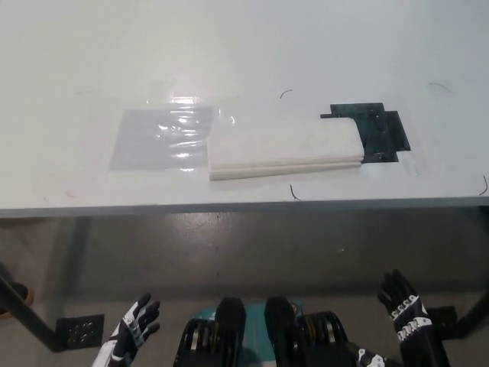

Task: A stack of napkins is kept in the middle of the table close to the robot and the robot places both its hands sideways on the stack. Then it moves its hands away from each other while pressing down on the napkins to make them smooth

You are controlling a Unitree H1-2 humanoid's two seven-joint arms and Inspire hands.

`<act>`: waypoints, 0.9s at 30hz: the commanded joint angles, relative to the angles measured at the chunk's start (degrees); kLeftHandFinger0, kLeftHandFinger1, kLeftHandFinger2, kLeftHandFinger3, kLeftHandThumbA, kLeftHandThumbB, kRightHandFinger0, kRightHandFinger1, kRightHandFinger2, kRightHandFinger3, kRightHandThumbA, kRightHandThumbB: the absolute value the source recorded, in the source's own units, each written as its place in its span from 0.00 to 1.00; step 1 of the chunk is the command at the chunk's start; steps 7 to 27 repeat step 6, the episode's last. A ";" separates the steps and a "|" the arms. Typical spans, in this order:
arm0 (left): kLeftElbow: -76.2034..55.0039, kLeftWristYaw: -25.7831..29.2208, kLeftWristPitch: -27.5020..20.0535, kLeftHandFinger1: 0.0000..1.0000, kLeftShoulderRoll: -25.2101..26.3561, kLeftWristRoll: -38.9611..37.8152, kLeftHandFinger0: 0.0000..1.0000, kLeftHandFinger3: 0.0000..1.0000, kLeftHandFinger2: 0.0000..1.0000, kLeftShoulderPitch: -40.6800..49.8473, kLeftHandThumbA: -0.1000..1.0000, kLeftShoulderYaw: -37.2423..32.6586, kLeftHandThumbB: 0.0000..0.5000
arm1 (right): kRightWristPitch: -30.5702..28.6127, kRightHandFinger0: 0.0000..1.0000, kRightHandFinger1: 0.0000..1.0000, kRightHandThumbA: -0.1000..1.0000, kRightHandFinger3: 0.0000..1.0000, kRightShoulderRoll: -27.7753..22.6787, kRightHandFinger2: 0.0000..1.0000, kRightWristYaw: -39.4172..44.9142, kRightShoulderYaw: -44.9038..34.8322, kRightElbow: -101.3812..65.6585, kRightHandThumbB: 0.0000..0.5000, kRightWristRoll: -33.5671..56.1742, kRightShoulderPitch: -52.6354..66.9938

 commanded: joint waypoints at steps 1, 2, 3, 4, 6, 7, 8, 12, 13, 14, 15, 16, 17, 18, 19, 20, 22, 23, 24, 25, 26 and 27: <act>-0.23 -0.70 -1.16 1.00 0.00 -0.42 1.00 1.00 1.00 1.85 1.00 0.52 0.42 | -3.32 1.00 1.00 1.00 1.00 0.40 1.00 0.02 0.06 -1.76 0.80 1.38 1.20; -0.06 -0.69 -1.74 1.00 -0.01 -0.41 1.00 1.00 1.00 2.52 1.00 0.53 0.43 | -3.97 1.00 1.00 1.00 1.00 0.38 1.00 0.23 0.19 -1.64 0.78 1.44 1.82; -0.20 -0.71 -2.08 1.00 -0.01 -0.50 1.00 1.00 1.00 3.43 1.00 0.51 0.44 | -4.43 1.00 1.00 1.00 1.00 0.42 1.00 0.40 0.33 -1.66 0.77 1.36 2.62; -0.49 -0.60 -2.40 1.00 -0.04 -0.49 1.00 1.00 1.00 4.71 1.00 0.53 0.44 | -4.71 1.00 1.00 1.00 1.00 0.50 1.00 0.65 0.39 -2.07 0.75 1.12 3.78; -0.34 -0.54 -3.15 1.00 -0.07 -0.41 1.00 1.00 1.00 5.73 1.00 0.56 0.45 | -4.71 1.00 1.00 1.00 1.00 0.50 1.00 0.76 0.61 -2.80 0.73 0.87 4.92; -0.34 -0.54 -3.15 1.00 -0.07 -0.41 1.00 1.00 1.00 5.73 1.00 0.56 0.45 | -4.71 1.00 1.00 1.00 1.00 0.50 1.00 0.76 0.61 -2.80 0.73 0.87 4.92; -0.34 -0.54 -3.15 1.00 -0.07 -0.41 1.00 1.00 1.00 5.73 1.00 0.56 0.45 | -4.71 1.00 1.00 1.00 1.00 0.50 1.00 0.76 0.61 -2.80 0.73 0.87 4.92; -0.34 -0.54 -3.15 1.00 -0.07 -0.41 1.00 1.00 1.00 5.73 1.00 0.56 0.45 | -4.71 1.00 1.00 1.00 1.00 0.50 1.00 0.76 0.61 -2.80 0.73 0.87 4.92; -0.34 -0.54 -3.15 1.00 -0.07 -0.41 1.00 1.00 1.00 5.73 1.00 0.56 0.45 | -4.71 1.00 1.00 1.00 1.00 0.50 1.00 0.76 0.61 -2.80 0.73 0.87 4.92; -0.34 -0.54 -3.15 1.00 -0.07 -0.41 1.00 1.00 1.00 5.73 1.00 0.56 0.45 | -4.71 1.00 1.00 1.00 1.00 0.50 1.00 0.76 0.61 -2.80 0.73 0.87 4.92; -0.34 -0.54 -3.15 1.00 -0.07 -0.41 1.00 1.00 1.00 5.73 1.00 0.56 0.45 | -4.71 1.00 1.00 1.00 1.00 0.50 1.00 0.76 0.61 -2.80 0.73 0.87 4.92; -0.34 -0.54 -3.15 1.00 -0.07 -0.41 1.00 1.00 1.00 5.73 1.00 0.56 0.45 | -4.71 1.00 1.00 1.00 1.00 0.50 1.00 0.76 0.61 -2.80 0.73 0.87 4.92; -0.34 -0.54 -3.15 1.00 -0.07 -0.41 1.00 1.00 1.00 5.73 1.00 0.56 0.45 | -4.71 1.00 1.00 1.00 1.00 0.50 1.00 0.76 0.61 -2.80 0.73 0.87 4.92; -0.34 -0.54 -3.15 1.00 -0.07 -0.41 1.00 1.00 1.00 5.73 1.00 0.56 0.45 | -4.71 1.00 1.00 1.00 1.00 0.50 1.00 0.76 0.61 -2.80 0.73 0.87 4.92; -0.34 -0.54 -3.15 1.00 -0.07 -0.41 1.00 1.00 1.00 5.73 1.00 0.56 0.45 | -4.71 1.00 1.00 1.00 1.00 0.50 1.00 0.76 0.61 -2.80 0.73 0.87 4.92; -0.34 -0.54 -3.15 1.00 -0.07 -0.41 1.00 1.00 1.00 5.73 1.00 0.56 0.45 | -4.71 1.00 1.00 1.00 1.00 0.50 1.00 0.76 0.61 -2.80 0.73 0.87 4.92; -0.34 -0.54 -3.15 1.00 -0.07 -0.41 1.00 1.00 1.00 5.73 1.00 0.56 0.45 | -4.71 1.00 1.00 1.00 1.00 0.50 1.00 0.76 0.61 -2.80 0.73 0.87 4.92; -0.34 -0.54 -3.15 1.00 -0.07 -0.41 1.00 1.00 1.00 5.73 1.00 0.56 0.45 | -4.71 1.00 1.00 1.00 1.00 0.50 1.00 0.76 0.61 -2.80 0.73 0.87 4.92; -0.34 -0.54 -3.15 1.00 -0.07 -0.41 1.00 1.00 1.00 5.73 1.00 0.56 0.45 | -4.71 1.00 1.00 1.00 1.00 0.50 1.00 0.76 0.61 -2.80 0.73 0.87 4.92; -0.34 -0.54 -3.15 1.00 -0.07 -0.41 1.00 1.00 1.00 5.73 1.00 0.56 0.45 | -4.71 1.00 1.00 1.00 1.00 0.50 1.00 0.76 0.61 -2.80 0.73 0.87 4.92; -0.34 -0.54 -3.15 1.00 -0.07 -0.41 1.00 1.00 1.00 5.73 1.00 0.56 0.45 | -4.71 1.00 1.00 1.00 1.00 0.50 1.00 0.76 0.61 -2.80 0.73 0.87 4.92; -0.34 -0.54 -3.15 1.00 -0.07 -0.41 1.00 1.00 1.00 5.73 1.00 0.56 0.45 | -4.71 1.00 1.00 1.00 1.00 0.50 1.00 0.76 0.61 -2.80 0.73 0.87 4.92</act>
